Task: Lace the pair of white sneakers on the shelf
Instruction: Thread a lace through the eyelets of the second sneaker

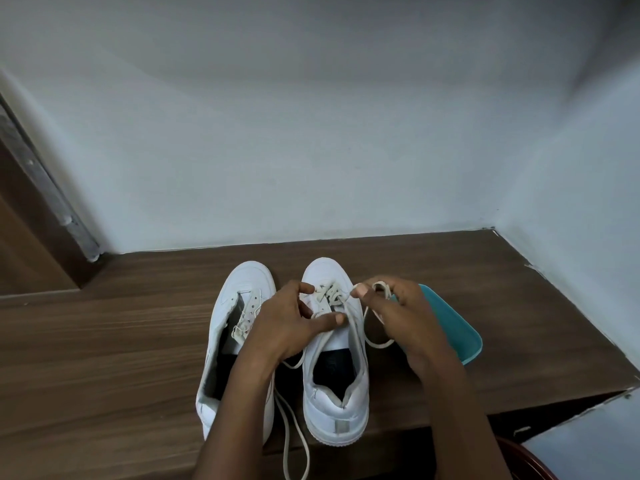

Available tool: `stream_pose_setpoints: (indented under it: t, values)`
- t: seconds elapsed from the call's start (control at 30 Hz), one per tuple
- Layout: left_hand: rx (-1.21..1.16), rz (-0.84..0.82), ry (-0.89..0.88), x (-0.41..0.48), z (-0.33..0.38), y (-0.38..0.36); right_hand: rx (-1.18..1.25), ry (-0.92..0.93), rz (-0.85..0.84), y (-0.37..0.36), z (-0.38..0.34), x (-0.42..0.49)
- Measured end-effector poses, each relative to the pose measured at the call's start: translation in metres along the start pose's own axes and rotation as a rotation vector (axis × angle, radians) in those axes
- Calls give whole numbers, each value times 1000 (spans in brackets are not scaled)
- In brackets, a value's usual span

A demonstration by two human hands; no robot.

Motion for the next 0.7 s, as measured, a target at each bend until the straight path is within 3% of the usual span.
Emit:
stream_pose_setpoints:
  t: [0.2, 0.4, 0.53, 0.7]
  values:
    - [11, -8, 18, -1, 1, -3, 638, 28, -22, 26, 6, -4]
    - [4, 7, 5, -2, 4, -5, 841, 45, 0, 36, 12, -3]
    - [33, 17, -16, -2, 6, -4, 787, -21, 77, 30, 19, -1]
    - [89, 100, -54, -5, 16, 1, 155, -101, 167, 22, 19, -3]
Point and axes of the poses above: each hand's wrist, its own x-axis towards the middle knuckle, its own y-axis out of the back of the hand, z = x × y, the point moved 9 cm from there along x, towards the middle knuckle, and after that the axes turned 10 degrees about -z, right-handed, at the moved point
